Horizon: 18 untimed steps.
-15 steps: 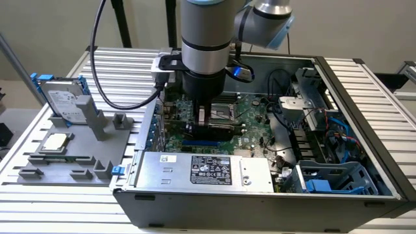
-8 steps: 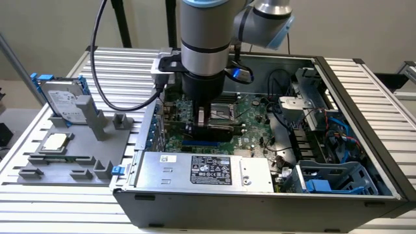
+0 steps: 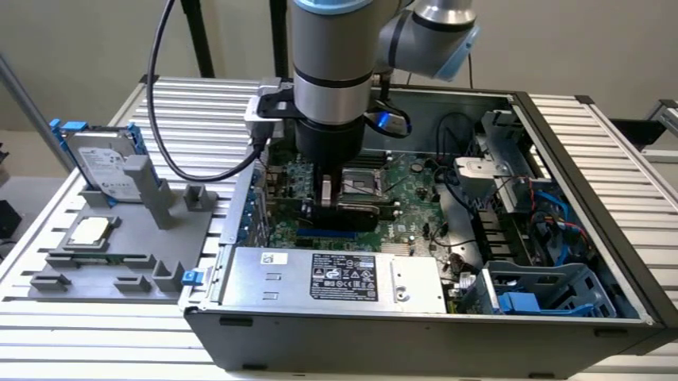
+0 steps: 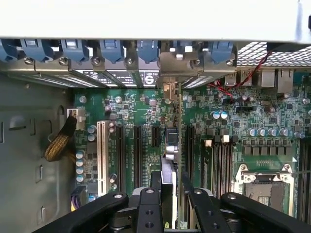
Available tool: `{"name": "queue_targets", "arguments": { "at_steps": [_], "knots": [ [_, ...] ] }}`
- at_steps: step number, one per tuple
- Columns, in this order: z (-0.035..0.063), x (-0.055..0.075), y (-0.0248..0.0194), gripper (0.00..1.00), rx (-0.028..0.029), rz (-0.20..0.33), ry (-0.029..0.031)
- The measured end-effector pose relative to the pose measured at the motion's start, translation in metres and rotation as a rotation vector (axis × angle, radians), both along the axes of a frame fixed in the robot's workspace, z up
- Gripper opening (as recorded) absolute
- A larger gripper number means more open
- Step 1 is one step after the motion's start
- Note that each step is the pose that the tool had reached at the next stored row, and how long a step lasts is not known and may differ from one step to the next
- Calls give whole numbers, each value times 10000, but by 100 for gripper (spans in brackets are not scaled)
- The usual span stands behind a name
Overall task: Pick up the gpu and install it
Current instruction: 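Insert the gpu into the slot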
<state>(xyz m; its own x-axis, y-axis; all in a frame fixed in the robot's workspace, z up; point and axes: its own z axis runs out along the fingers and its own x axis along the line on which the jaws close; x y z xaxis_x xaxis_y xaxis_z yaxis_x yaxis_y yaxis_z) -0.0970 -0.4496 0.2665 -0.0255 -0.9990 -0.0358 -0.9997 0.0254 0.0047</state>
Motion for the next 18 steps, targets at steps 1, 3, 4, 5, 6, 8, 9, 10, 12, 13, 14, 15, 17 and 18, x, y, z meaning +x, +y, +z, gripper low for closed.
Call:
{"name": "queue_targets", "arguments": {
  "at_steps": [1,3,4,5,6,8,9,10,12,13,14,15,17,18],
  "knots": [
    [-2,-1,2,0,1,-1,-1],
    [-6,-2,6,0,2,-2,-2],
    [-8,-2,8,0,1,-1,-1],
    [-10,-3,12,0,1,-1,-1],
    [-12,-3,15,0,1,-1,-1],
    [-15,-7,19,0,2,-1,-1],
    [-15,-10,19,0,-1,-1,1],
    [-17,-14,20,0,-1,-1,0],
    [-25,-19,21,0,1,0,-1],
    [-29,-19,21,0,2,1,-1],
    [-33,-20,21,0,1,0,-1],
    [-37,-20,21,0,1,-1,-1],
    [-42,-21,21,0,0,-1,0],
    [-46,-21,21,0,1,-1,0]
  ]
}}
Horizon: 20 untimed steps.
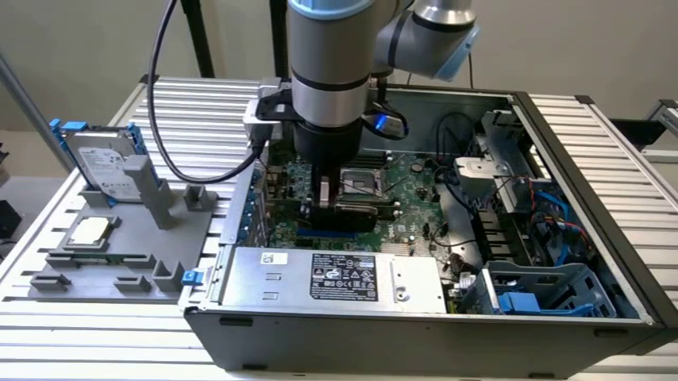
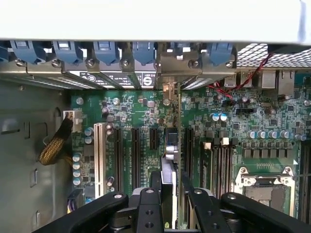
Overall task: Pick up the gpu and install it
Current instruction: 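Insert the gpu into the slot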
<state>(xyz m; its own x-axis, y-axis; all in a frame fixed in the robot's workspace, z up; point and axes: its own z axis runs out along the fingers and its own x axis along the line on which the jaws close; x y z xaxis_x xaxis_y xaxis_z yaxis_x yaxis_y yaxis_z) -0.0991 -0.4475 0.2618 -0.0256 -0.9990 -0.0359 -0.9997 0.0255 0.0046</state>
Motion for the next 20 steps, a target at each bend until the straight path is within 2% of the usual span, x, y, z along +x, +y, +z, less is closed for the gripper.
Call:
{"name": "queue_targets", "arguments": {
  "at_steps": [20],
  "knots": [
    [-86,0,0,0,-3,0,1]
  ]
}}
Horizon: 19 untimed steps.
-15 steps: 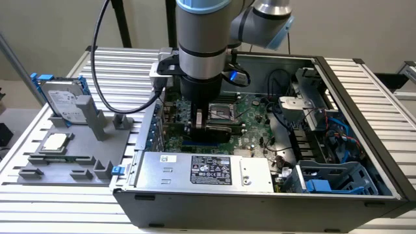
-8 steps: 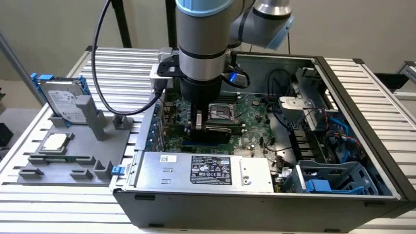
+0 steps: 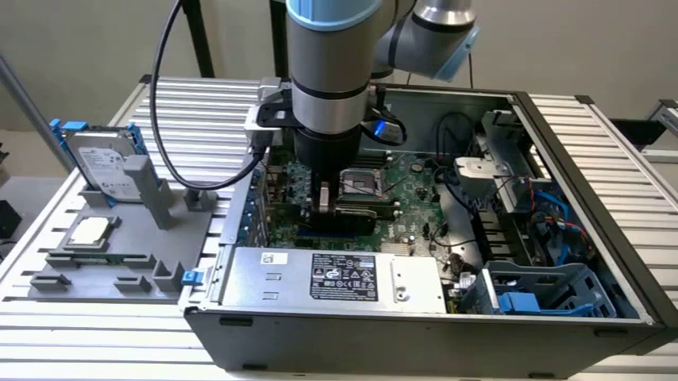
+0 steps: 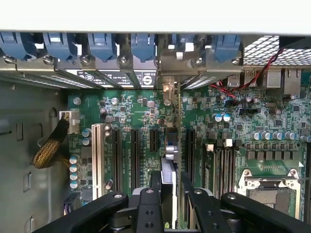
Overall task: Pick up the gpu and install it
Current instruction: 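Insert the gpu into the slot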
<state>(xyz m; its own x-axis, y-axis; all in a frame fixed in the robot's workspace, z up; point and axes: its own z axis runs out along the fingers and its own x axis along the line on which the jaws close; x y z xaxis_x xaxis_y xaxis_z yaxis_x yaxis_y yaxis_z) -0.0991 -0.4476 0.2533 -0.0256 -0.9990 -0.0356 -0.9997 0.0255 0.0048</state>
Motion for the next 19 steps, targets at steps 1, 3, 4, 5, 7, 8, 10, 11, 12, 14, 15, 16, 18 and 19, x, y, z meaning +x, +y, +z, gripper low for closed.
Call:
{"name": "queue_targets", "arguments": {
  "at_steps": [1,3,4,5,7,8,10,11,12,14,15,16,18,19],
  "knots": [
    [-2,0,0,0,0,0,0],
    [-6,0,0,0,1,0,0],
    [-7,0,0,0,1,0,-1],
    [-7,0,1,0,2,-1,-1],
    [-8,0,3,0,2,-1,-1],
    [-8,0,4,0,2,0,-1],
    [-7,0,7,0,1,-1,-2],
    [-7,0,8,0,2,0,-1],
    [-8,0,9,0,2,0,-2],
    [-7,-1,12,0,1,0,-2],
    [-7,-1,13,0,1,0,-1],
    [-7,-2,15,0,1,0,-2],
    [-7,-3,17,0,1,0,-1],
    [-8,-4,19,0,2,0,-2]
  ]
}}
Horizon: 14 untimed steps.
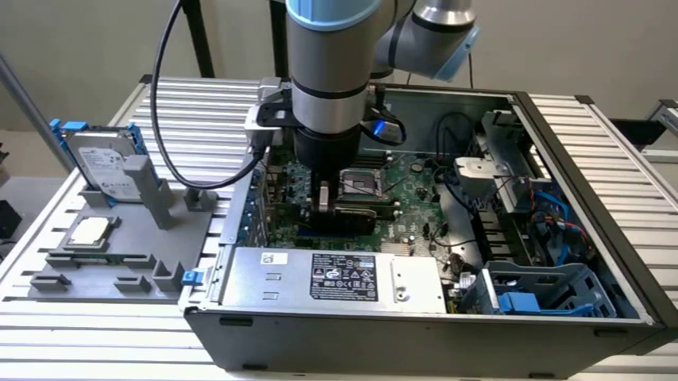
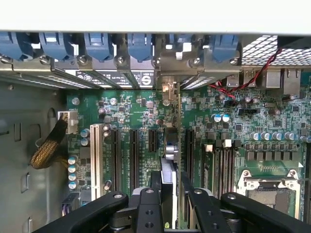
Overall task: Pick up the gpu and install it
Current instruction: 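Insert the gpu into the slot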
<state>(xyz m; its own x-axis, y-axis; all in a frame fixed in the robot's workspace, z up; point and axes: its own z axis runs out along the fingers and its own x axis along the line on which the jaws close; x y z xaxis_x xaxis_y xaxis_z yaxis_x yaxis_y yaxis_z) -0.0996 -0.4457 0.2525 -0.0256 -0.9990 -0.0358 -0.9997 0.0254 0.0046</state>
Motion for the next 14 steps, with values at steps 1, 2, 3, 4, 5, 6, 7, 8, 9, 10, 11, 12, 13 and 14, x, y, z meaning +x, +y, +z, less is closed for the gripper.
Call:
{"name": "queue_targets", "arguments": {
  "at_steps": [1,2,3,4,5,6,7,8,9,10,11,12,13,14],
  "knots": [
    [0,-1,1,0,0,0,0],
    [0,-3,2,0,1,0,0],
    [0,-4,3,0,0,0,0],
    [0,-5,3,0,0,0,0],
    [0,-6,4,0,0,0,0],
    [-1,-7,4,0,0,-1,0],
    [-1,-7,4,0,-1,0,1],
    [-2,-7,5,0,-2,0,1],
    [-3,-8,5,0,-2,0,2],
    [-4,-9,5,0,-2,0,2],
    [-7,-10,4,0,-2,0,1],
    [-10,-11,4,0,-2,1,1],
    [-13,-11,4,0,-3,0,1],
    [-15,-11,5,0,-4,0,2]
  ]
}}
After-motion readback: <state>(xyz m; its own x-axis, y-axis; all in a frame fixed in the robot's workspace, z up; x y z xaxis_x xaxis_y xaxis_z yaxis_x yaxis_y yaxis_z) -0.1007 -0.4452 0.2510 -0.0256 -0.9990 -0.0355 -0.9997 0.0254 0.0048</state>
